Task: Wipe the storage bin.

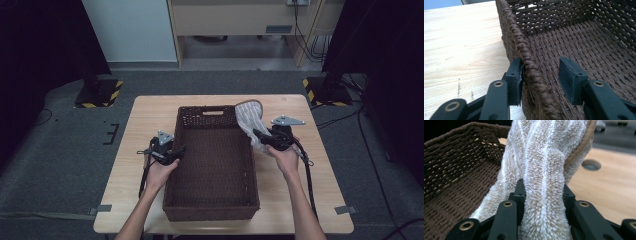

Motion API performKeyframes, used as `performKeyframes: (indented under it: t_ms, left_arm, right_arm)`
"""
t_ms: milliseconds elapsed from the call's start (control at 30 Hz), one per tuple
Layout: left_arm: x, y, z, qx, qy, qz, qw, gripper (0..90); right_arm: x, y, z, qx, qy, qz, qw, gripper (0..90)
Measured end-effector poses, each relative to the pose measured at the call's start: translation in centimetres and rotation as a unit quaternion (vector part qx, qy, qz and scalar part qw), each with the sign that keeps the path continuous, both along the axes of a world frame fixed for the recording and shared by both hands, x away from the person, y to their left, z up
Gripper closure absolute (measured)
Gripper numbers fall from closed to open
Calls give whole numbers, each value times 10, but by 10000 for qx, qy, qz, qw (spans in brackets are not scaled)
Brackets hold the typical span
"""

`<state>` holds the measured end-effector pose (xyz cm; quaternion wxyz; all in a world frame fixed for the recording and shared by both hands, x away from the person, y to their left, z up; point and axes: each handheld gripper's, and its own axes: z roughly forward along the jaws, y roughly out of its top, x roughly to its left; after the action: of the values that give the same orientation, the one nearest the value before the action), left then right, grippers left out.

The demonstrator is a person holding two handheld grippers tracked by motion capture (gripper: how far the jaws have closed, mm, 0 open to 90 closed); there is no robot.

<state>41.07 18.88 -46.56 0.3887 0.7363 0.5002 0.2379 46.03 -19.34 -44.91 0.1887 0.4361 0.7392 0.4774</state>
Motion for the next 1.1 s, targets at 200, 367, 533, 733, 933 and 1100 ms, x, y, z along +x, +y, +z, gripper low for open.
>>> performKeyframes:
  t_ms: [200, 367, 533, 733, 933, 1100]
  left_arm:
    - [-2, -2, 1, -20, 20, 53, 10000, 503]
    - [-3, -3, 2, 38, 83, 170, 9998, 591]
    - [-1, -5, 3, 101, 98, 301, 9994, 661]
    - [6, -6, 2, -63, 123, 426, 9990, 729]
    - [7, -4, 4, -111, 78, 265, 9996, 652]
    - [2, -2, 10, -15, -282, 74, 9996, 511]
  right_arm:
    - [3, -1, -19, 137, 164, -150, 9997, 681]
    - [7, 6, -49, -186, 471, -146, 9986, 681]
    - [12, 12, -80, -204, 728, -255, 9968, 682]
    - [20, 8, -72, -500, 574, -363, 9964, 682]
    - [18, -20, -28, -272, 148, -517, 9982, 681]
    - [0, -33, 20, -86, -330, -419, 9985, 680]
